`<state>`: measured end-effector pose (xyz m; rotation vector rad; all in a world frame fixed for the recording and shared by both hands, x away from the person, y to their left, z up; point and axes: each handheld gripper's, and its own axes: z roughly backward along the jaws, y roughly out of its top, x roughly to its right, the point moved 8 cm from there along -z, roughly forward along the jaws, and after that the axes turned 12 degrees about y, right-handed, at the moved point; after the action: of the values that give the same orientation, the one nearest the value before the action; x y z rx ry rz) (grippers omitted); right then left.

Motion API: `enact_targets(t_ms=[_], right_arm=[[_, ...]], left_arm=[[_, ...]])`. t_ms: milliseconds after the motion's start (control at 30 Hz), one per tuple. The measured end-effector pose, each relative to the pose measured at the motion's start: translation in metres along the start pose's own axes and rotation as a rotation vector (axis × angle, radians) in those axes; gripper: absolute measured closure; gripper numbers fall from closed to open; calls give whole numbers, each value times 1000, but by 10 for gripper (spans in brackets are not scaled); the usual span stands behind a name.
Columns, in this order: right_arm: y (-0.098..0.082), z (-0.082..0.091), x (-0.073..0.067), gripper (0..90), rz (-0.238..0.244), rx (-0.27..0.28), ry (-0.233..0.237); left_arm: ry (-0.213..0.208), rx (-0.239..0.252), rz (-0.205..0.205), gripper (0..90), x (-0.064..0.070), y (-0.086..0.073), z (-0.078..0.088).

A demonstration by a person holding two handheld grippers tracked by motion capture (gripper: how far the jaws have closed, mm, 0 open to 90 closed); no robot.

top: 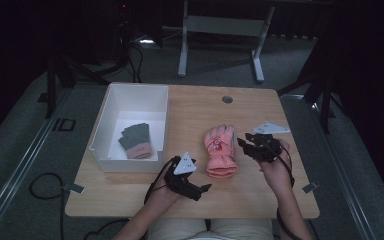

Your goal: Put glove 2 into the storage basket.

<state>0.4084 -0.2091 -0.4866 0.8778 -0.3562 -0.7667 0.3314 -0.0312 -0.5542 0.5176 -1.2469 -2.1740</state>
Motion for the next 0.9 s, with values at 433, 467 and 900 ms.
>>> enact_targets(t_ms=[433, 467, 900], right_arm=[[5, -12, 16, 641, 4, 4, 53], [6, -13, 16, 641, 5, 8, 53], [17, -47, 2, 625, -21, -21, 53]], left_arm=[[-9, 10, 29, 82, -31, 58, -26], [1, 7, 28, 92, -33, 61, -29], [83, -110, 17, 217, -58, 62, -54]])
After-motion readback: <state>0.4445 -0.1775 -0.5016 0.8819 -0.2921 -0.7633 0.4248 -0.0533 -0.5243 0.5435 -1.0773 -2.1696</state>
